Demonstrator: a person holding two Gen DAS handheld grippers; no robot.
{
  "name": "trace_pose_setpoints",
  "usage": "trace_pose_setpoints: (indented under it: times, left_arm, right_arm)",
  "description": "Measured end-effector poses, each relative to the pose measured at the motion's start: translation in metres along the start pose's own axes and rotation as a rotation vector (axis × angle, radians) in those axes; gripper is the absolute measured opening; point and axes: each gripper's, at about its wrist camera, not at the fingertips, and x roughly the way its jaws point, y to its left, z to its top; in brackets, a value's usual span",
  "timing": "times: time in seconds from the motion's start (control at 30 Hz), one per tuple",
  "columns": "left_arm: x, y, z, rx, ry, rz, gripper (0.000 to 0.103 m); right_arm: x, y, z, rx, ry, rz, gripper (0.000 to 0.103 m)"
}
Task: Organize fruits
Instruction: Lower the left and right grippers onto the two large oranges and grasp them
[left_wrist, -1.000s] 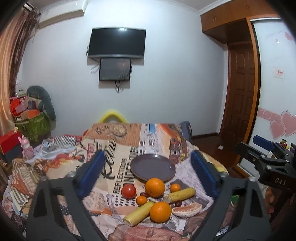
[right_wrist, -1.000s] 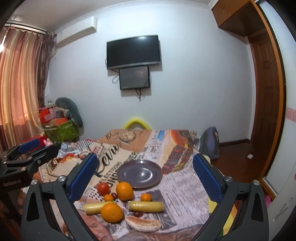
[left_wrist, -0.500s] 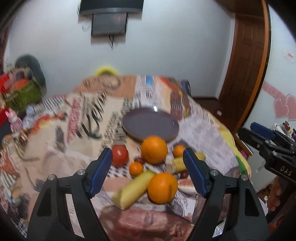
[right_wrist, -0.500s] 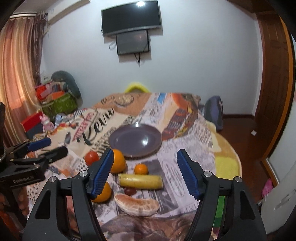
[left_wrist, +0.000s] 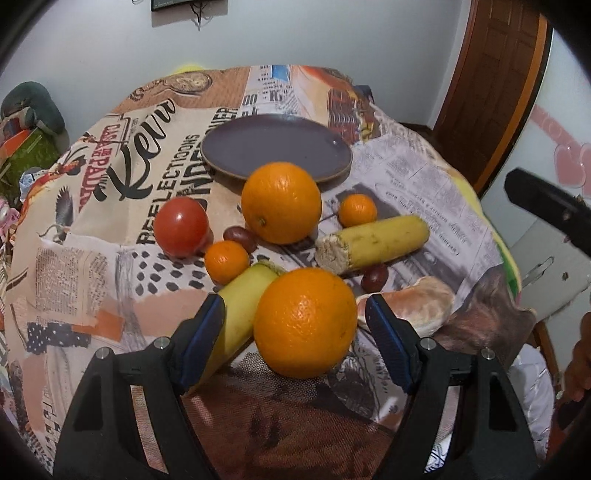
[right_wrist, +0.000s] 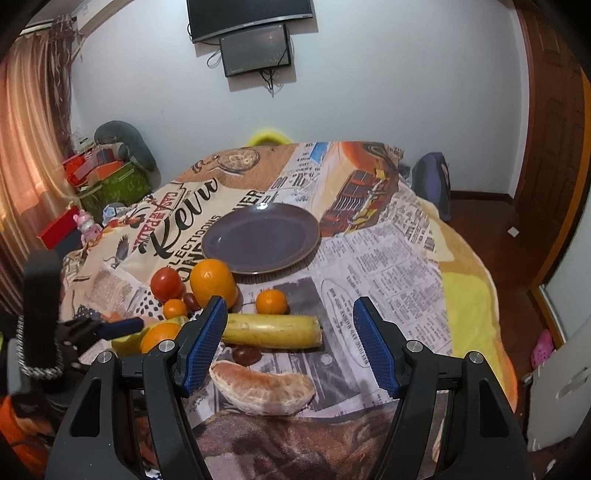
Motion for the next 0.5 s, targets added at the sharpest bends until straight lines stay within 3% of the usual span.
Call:
trace_pose_setpoints:
  times: [0.07, 0.2, 0.33, 0.5]
  left_arm:
    - [0.001, -0.006, -0.002, 0.030, -0.010, 0.017, 0.078]
    - [0.002, -0.012, -0.002, 0.071, -0.025, -0.001, 0.058]
    - [0.003, -0.009, 0.000, 0.077, -0.026, -0.013, 0.057]
    - [-0.007, 0.016, 0.011, -0.012, -0.040, -0.084, 0.057]
  right_arm:
    - [0.003, -0.001, 0.000, 0.004, 0.009, 0.004, 0.068]
    - [0.010, -0.002, 0.000, 0.011, 0.027, 0.009, 0.068]
    - [0.017, -0.001, 0.000, 0.011, 0.050, 0.021, 0.068]
    - [0.027, 0.007, 0.002, -0.015, 0.069, 0.036, 0.068]
